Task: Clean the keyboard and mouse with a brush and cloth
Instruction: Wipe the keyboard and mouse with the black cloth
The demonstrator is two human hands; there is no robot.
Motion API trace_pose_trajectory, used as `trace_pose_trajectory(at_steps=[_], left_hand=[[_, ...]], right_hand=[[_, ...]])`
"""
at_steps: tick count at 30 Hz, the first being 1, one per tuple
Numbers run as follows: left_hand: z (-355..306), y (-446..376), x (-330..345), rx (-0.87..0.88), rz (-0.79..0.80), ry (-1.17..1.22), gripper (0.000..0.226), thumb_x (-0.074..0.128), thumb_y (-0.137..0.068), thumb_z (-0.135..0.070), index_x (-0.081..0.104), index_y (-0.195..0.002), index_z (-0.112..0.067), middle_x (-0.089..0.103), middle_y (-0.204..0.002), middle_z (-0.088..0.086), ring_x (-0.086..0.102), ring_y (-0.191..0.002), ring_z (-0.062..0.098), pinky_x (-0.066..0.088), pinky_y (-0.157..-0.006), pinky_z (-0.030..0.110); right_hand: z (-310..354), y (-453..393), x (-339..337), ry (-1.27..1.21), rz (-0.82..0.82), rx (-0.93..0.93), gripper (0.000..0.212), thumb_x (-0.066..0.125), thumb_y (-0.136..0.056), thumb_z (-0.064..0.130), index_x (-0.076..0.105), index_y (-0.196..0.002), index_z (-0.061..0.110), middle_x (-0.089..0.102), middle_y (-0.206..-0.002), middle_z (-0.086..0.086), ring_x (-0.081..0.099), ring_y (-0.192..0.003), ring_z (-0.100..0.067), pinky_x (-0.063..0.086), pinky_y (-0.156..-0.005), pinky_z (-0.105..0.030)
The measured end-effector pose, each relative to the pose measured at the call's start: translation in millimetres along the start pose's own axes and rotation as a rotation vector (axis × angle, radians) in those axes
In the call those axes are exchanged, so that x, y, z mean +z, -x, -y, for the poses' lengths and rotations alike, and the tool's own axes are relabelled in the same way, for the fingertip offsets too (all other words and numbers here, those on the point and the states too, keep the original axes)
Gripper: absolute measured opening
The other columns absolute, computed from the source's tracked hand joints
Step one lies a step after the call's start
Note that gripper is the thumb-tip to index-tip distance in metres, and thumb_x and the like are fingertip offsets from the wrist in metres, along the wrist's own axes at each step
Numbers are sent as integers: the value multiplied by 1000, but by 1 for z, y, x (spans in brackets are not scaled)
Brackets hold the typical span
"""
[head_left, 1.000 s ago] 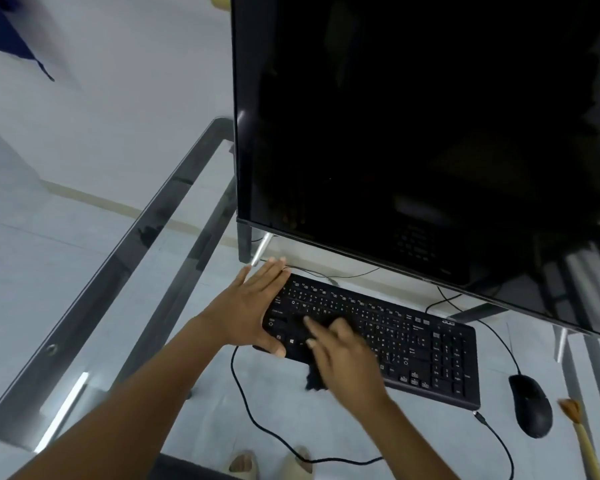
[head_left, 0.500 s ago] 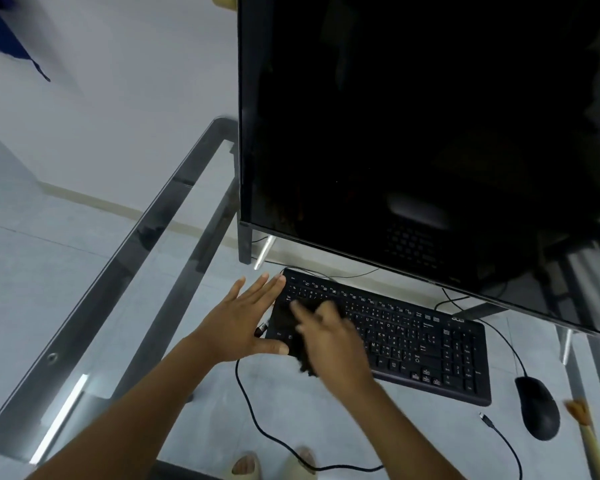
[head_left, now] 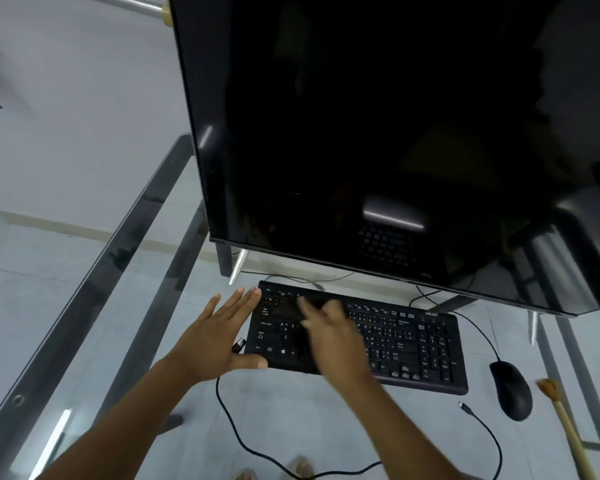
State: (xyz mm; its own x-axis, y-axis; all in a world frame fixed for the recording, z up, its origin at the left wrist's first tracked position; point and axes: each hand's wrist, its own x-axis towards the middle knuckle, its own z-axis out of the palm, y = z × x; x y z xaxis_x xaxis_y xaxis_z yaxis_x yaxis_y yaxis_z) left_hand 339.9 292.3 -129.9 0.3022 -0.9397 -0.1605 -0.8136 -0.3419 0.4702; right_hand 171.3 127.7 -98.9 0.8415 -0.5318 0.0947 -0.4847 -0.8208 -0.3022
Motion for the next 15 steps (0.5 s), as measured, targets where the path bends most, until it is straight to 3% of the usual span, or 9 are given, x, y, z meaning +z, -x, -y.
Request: trace_pose_trajectory(at_steps=[4,7,9,11,13,15], left_hand=[[-2,-1,-3,-27,29,-28,119,36,-66,-94,-15,-151,-26,-16,-155,-15,-17,-144,5,-13,-117,31],[-5,-1,-4,-35,46,-45,121,39,-67,-92,-15,-151,-23,-14,-156,-13,-15,-145,8,-12,-116,31],[-6,-2,-5,-46,71,-59,122,36,-66,-93,-16,-151,-22,-14,-157,-12,-16,-144,8,-12,-115,30],[-8,-3,-7,-50,77,-92,124,32,-63,-95,-17,-150,-21,-14,-157,-10,-17,-143,8,-11,-114,30],[-9,-3,-8,-54,81,-121,126,28,-61,-96,-16,-151,-19,-12,-158,-9,-16,-143,8,-10,-114,30],[-12,-3,-11,-60,104,-128,127,26,-59,-96,-15,-151,-19,-11,-159,-8,-16,-143,7,-9,-115,30]], right_hand=[[-92,15,-39,96,-89,392,42,48,-99,22,48,-141,27,50,-98,-13,61,-56,-31,58,-59,-39],[-91,21,-34,79,-127,531,43,45,-99,21,46,-142,20,50,-101,-16,63,-60,-34,57,-61,-40],[-55,19,-16,67,-96,471,44,56,-94,18,51,-137,19,53,-95,-13,61,-52,-33,55,-52,-39],[-10,20,0,53,-66,283,46,72,-82,20,61,-127,19,56,-86,-8,56,-44,-27,50,-44,-32],[19,29,6,104,5,26,53,82,-70,24,66,-120,20,57,-83,-2,52,-45,-18,50,-43,-27],[9,38,2,123,33,-68,58,85,-67,24,65,-121,24,55,-82,1,50,-46,-14,52,-44,-26]])
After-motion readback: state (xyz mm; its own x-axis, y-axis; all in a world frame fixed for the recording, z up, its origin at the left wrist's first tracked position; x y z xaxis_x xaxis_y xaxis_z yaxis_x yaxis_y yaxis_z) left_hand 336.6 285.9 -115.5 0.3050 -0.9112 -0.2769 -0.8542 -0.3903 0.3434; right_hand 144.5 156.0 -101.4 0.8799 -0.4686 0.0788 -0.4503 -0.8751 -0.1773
